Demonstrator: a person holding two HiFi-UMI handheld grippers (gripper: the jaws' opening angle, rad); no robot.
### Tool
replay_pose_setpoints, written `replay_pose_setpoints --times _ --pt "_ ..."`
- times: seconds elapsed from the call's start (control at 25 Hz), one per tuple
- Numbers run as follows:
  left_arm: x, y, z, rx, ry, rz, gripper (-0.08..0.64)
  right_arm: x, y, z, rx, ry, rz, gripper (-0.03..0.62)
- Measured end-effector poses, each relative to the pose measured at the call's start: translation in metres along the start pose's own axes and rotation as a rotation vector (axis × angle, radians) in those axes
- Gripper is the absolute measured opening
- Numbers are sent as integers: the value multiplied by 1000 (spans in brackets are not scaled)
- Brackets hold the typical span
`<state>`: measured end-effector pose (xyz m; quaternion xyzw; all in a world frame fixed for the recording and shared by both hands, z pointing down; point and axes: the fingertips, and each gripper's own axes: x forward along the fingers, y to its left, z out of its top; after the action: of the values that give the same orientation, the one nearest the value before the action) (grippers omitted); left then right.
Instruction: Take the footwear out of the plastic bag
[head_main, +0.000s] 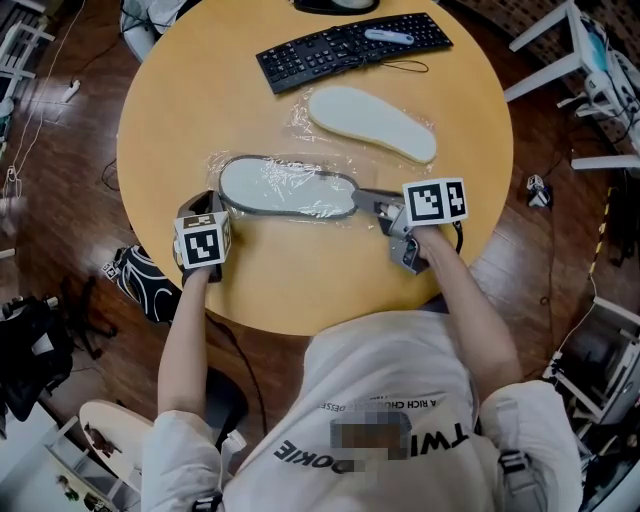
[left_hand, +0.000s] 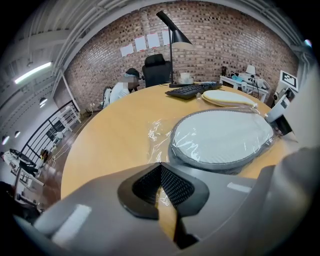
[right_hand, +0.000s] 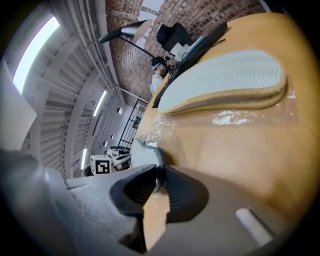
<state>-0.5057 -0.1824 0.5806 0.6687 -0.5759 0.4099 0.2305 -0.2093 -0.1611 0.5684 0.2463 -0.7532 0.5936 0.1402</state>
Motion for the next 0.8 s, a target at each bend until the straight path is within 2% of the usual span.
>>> replay_pose_setpoints --times 0.8 --pt "1 0 3 1 33 35 3 -63 -31 9 32 -68 4 49"
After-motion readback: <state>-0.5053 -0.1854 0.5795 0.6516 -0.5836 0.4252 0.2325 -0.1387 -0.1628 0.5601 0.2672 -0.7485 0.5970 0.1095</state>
